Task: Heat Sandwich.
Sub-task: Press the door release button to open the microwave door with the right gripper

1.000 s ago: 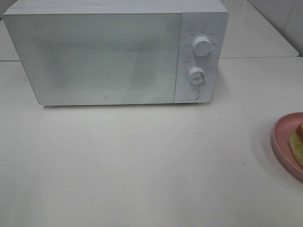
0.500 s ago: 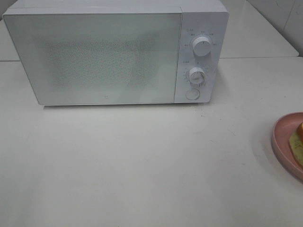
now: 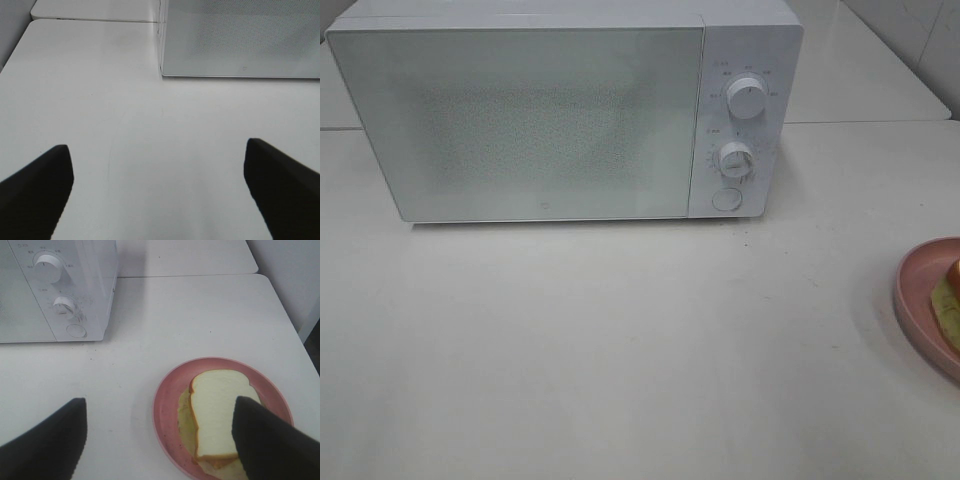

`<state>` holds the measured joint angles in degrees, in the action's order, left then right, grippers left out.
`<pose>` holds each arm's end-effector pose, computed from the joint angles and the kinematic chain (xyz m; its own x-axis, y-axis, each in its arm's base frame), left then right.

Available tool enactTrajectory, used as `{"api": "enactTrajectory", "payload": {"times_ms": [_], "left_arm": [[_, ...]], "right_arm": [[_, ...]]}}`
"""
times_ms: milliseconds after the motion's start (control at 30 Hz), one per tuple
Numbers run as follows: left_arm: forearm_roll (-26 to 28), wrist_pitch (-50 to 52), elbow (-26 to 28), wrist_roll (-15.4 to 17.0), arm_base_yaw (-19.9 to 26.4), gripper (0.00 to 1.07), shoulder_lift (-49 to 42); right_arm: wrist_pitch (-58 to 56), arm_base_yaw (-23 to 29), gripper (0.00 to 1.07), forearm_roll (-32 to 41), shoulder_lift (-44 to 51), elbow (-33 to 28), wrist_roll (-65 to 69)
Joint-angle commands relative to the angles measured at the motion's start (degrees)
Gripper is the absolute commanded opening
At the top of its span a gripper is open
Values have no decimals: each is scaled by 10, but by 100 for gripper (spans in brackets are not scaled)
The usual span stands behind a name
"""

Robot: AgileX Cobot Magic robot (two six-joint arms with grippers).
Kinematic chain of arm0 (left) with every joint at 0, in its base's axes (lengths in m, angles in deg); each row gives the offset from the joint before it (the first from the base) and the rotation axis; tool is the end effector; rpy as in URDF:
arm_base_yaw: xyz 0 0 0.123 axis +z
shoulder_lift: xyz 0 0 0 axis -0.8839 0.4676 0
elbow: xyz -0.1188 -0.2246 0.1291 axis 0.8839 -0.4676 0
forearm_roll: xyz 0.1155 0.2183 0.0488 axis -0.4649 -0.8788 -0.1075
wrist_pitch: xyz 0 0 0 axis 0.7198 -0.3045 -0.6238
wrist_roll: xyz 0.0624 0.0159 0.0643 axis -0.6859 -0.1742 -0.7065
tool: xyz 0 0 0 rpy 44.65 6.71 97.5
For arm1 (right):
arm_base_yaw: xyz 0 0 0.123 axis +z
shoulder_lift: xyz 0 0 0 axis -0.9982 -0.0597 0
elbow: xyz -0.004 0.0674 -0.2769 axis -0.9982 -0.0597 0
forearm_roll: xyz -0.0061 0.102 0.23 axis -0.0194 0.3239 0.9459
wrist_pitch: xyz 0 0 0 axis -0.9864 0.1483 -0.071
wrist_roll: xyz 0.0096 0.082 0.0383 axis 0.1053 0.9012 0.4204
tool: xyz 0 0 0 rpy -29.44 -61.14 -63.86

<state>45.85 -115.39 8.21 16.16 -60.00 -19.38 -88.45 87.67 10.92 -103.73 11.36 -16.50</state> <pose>-0.0037 -0.0096 0.2803 -0.4180 -0.0352 -0.9078 0.0492 0.9969 -0.0613 0.0633 -0.0006 0.3080 -0.4271 0.0244 -0.9039 0.0130 0.9997 0.0209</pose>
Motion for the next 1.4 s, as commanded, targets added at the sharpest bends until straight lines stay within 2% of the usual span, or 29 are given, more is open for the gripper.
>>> {"api": "enactTrajectory", "payload": {"times_ms": [33,533,1400], "left_arm": [[3,-2,-2,3,-1,87,-15],[3,-2,-2,3,-1,87,-15],[3,-2,-2,3,-1,87,-15]], "right_arm": [[29,-5,76,-2,-32,1,-2],[144,-5,76,-2,-162,1,-2],[408,-3,76,-1,-386,1,10]]}}
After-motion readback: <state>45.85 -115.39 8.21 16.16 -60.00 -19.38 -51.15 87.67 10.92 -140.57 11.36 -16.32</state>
